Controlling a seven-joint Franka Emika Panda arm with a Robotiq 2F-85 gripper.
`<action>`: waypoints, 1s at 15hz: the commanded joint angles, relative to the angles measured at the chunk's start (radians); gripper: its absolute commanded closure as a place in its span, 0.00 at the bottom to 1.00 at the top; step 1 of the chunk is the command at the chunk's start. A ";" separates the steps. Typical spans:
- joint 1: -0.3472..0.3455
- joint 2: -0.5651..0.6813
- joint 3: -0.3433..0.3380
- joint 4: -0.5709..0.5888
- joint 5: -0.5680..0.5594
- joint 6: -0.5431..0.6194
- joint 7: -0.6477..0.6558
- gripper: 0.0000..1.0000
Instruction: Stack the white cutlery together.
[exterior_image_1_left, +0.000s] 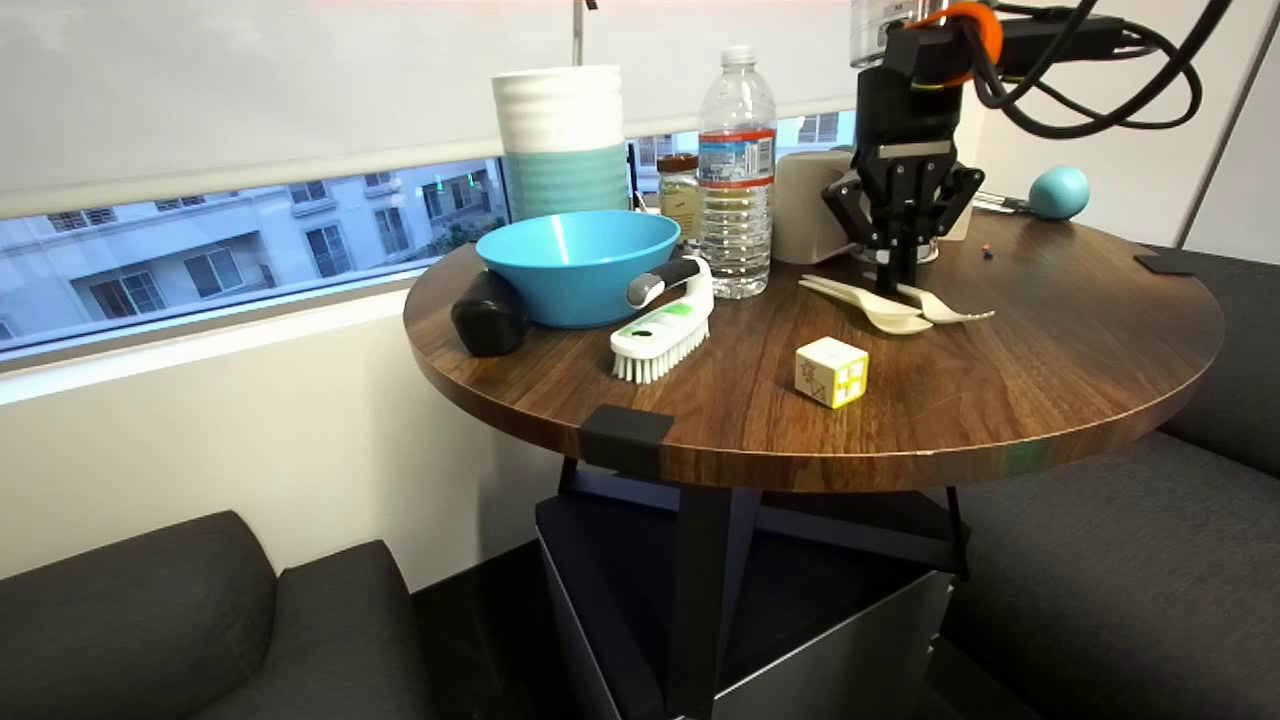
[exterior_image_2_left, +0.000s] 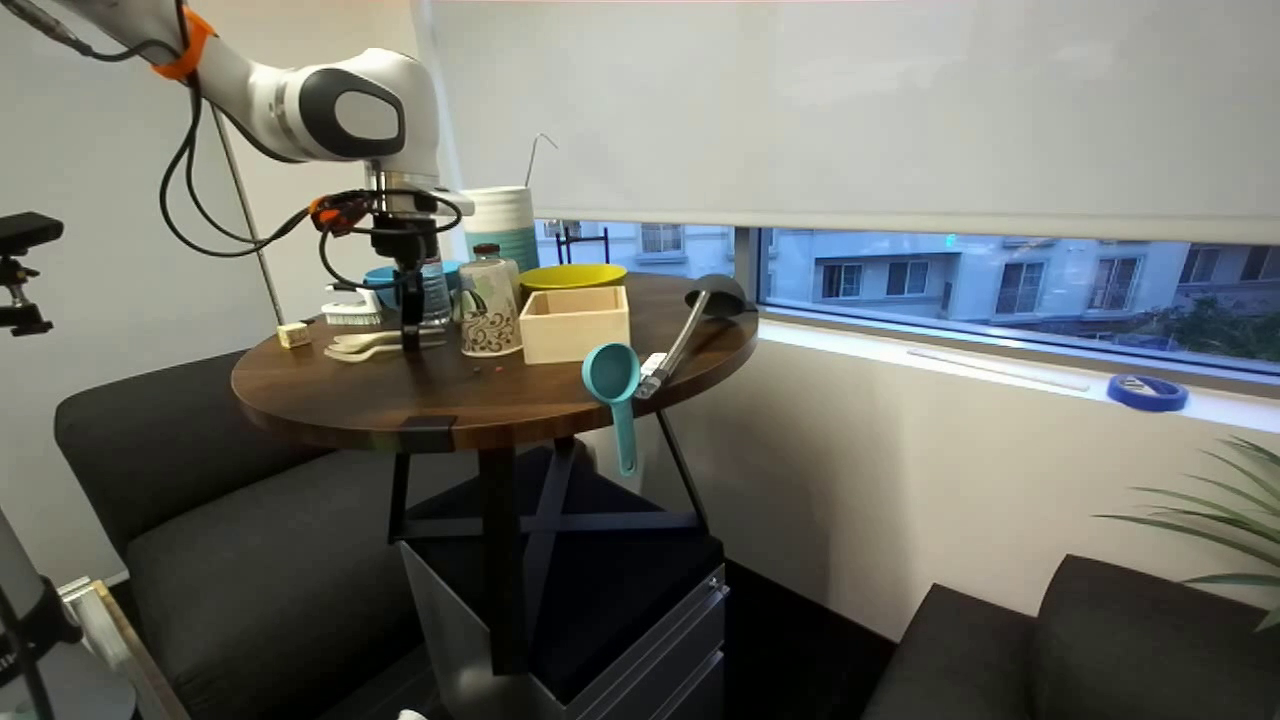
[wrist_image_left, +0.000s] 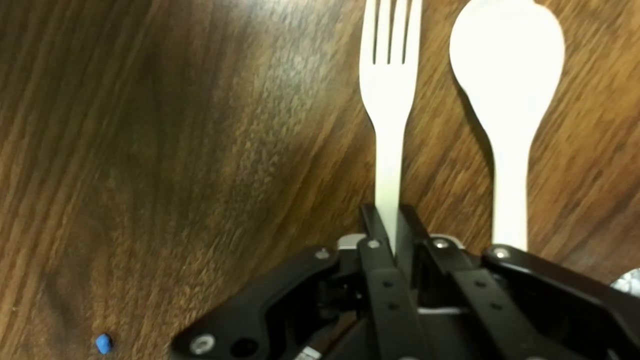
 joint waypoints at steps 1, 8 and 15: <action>0.002 -0.025 0.004 -0.002 -0.012 -0.014 -0.008 0.97; 0.007 -0.064 0.011 0.010 -0.003 -0.013 -0.040 0.97; 0.025 -0.057 0.033 0.029 0.012 0.004 -0.077 0.97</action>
